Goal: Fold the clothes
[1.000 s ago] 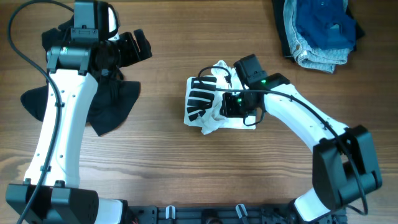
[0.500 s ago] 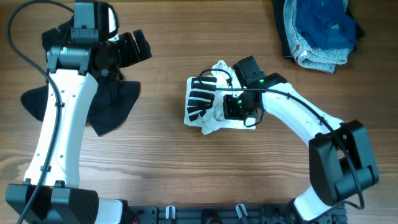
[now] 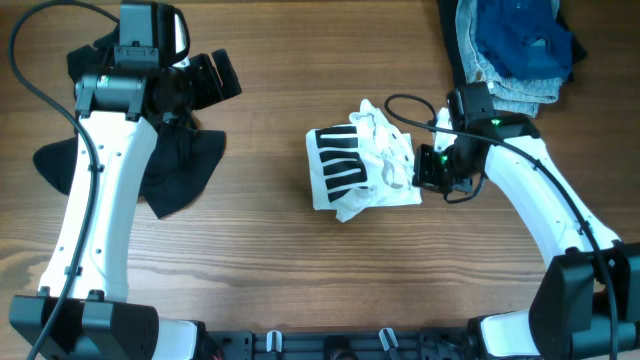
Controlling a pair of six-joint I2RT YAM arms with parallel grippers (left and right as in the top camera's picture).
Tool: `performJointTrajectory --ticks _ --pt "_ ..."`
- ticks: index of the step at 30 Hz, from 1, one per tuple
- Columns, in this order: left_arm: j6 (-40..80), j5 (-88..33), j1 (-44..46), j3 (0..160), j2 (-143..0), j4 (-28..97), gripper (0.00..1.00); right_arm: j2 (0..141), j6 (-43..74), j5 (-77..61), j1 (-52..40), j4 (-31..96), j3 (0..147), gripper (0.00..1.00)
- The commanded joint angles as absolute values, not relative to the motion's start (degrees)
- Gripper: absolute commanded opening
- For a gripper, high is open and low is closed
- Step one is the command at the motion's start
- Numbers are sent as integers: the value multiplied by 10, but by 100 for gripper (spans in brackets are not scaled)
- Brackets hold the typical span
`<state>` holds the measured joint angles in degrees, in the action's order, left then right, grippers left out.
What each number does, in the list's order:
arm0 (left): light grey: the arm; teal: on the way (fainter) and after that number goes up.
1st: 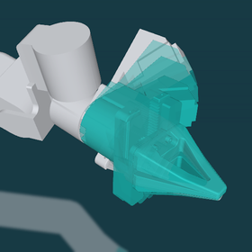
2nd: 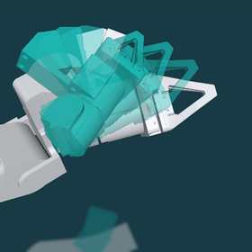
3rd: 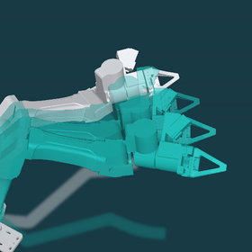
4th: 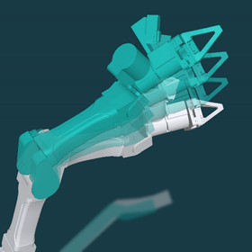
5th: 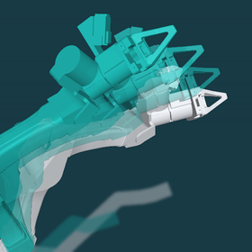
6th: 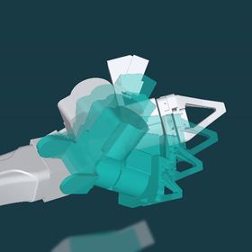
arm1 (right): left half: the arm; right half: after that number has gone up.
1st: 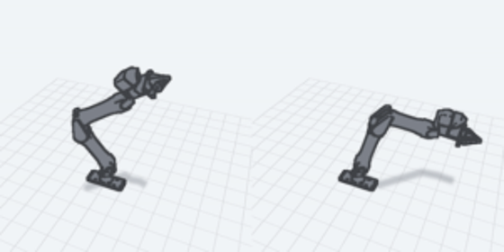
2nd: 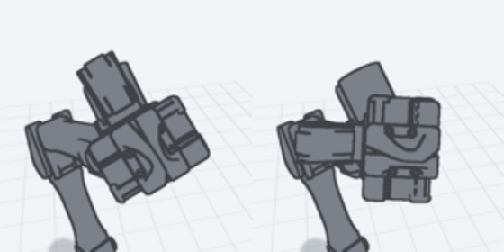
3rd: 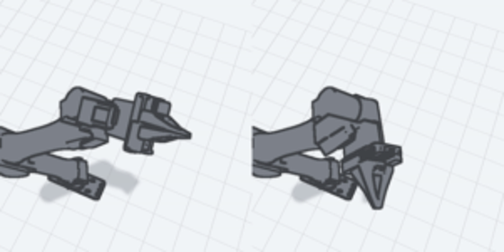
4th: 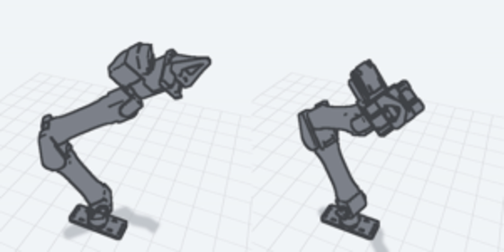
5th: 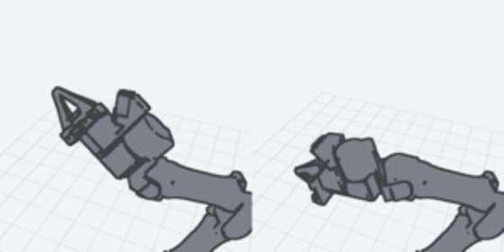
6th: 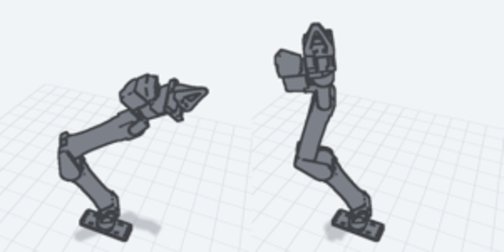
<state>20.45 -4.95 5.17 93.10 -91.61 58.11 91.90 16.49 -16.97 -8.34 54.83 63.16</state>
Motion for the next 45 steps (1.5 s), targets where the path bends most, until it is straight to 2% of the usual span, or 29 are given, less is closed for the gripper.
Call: performJointTrajectory --ticks 1,7,10,13,15,16,20,25,31,41,45 --pt "197 -39 50 930 -919 581 100 943 166 -137 -83 544 587 4" --pt "195 -27 50 930 -919 581 100 949 184 -118 -63 511 547 4" --pt "195 -26 50 930 -919 581 100 941 154 -130 -53 515 578 5" --pt "195 -26 50 930 -919 581 100 926 141 -133 -53 529 635 11" --pt "195 -26 50 930 -919 581 100 917 132 -131 -53 538 678 17" --pt "195 -26 50 930 -919 581 100 915 121 -132 -53 541 717 28" --pt "195 -26 50 930 -919 581 100 915 103 -150 -53 517 752 53" --pt "195 -23 50 930 -919 581 100 948 88 -178 -65 454 752 53" --pt "195 -16 50 930 -919 581 100 1027 86 -174 -123 391 752 51" --pt "195 -16 50 930 -919 582 100 1105 121 -114 -165 356 752 39" --pt "195 -16 50 930 -919 582 100 1105 133 -95 -166 341 752 28"
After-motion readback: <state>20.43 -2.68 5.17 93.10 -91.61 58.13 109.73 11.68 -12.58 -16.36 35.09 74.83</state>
